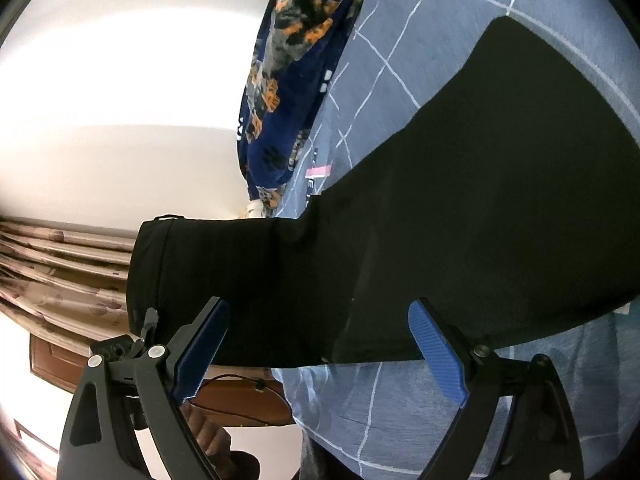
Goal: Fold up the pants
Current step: 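Lift the grasped waistband up off the bed with the left gripper, then grasp the lifted waistband with the right gripper while the left gripper opens and releases it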
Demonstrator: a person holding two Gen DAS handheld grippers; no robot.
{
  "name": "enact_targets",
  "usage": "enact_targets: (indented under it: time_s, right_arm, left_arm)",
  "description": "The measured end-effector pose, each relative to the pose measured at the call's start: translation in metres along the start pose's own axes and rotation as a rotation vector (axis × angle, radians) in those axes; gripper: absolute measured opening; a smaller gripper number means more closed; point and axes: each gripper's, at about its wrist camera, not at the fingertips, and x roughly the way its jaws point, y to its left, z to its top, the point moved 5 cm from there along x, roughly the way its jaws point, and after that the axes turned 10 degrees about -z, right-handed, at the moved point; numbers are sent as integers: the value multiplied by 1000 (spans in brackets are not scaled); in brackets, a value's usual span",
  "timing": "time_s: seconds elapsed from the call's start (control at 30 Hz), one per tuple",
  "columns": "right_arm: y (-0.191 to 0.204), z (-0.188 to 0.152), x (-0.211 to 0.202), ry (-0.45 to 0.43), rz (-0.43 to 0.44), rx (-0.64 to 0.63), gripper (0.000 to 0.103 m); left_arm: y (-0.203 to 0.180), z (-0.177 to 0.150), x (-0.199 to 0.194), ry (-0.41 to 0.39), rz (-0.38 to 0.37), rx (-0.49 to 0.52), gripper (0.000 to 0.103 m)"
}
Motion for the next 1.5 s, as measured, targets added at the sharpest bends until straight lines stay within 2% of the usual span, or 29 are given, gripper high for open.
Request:
enact_targets:
  time_s: [0.53,0.67,0.8,1.03,1.3,1.37,1.5]
  right_arm:
    - [5,16,-12,-21,73,38,92]
    - [18,27,-14,-15,90,8,92]
    - [41,37,-21,-14,145,-39,92]
    - [66,56,-24,32,252,-44,97]
    - [50,65,-7,129,324,90,98]
    - [50,66,-6,139,333,92,98]
    - [50,70,-6,146,294,68,91]
  left_arm:
    - [-32,-4,39,61,-65,21,22]
    - [-38,-8,53,86,-77,21,22]
    - [-48,-14,68,117,-89,35,22]
    - [-60,-30,98,180,-99,50,22]
    - [-73,-56,129,268,-88,91,22]
    - [-76,-62,134,287,-79,111,22]
    - [-81,-74,143,312,-54,150,22]
